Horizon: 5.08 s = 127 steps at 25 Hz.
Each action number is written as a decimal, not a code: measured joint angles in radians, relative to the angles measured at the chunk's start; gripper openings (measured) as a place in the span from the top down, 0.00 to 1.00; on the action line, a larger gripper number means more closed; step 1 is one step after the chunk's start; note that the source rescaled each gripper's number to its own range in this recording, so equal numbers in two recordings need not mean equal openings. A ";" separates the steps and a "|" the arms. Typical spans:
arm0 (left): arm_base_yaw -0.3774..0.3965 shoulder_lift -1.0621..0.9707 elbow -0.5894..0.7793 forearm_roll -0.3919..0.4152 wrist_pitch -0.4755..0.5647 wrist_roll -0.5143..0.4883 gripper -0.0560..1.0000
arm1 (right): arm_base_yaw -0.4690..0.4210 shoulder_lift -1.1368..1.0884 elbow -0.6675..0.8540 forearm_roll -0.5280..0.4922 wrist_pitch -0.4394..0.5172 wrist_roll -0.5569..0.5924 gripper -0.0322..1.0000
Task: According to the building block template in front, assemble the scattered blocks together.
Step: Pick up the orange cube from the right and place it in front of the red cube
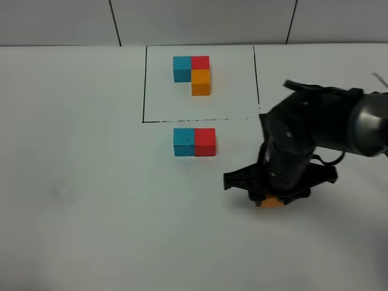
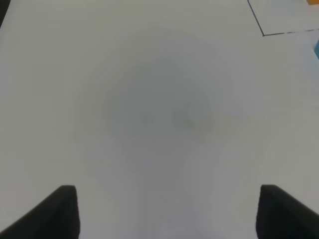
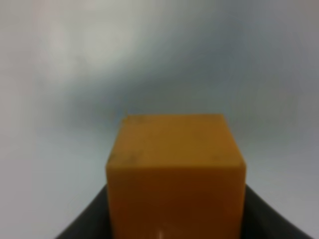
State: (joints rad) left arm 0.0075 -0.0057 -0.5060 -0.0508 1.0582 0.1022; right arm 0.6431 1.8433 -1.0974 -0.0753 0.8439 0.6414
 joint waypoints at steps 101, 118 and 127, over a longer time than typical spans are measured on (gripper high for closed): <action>0.000 0.000 0.000 0.000 0.003 0.001 0.32 | 0.093 0.451 -0.573 -0.114 0.069 0.141 0.95; 0.000 0.000 0.000 0.000 0.003 0.001 0.32 | 0.095 0.451 -0.573 -0.133 0.071 0.141 0.95; 0.000 0.000 0.000 0.000 0.003 0.001 0.32 | 0.095 0.451 -0.573 -0.133 0.071 0.141 0.95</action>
State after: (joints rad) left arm 0.0075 -0.0057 -0.5060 -0.0508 1.0611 0.1033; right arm 0.7378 2.2940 -1.6709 -0.2084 0.9150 0.7829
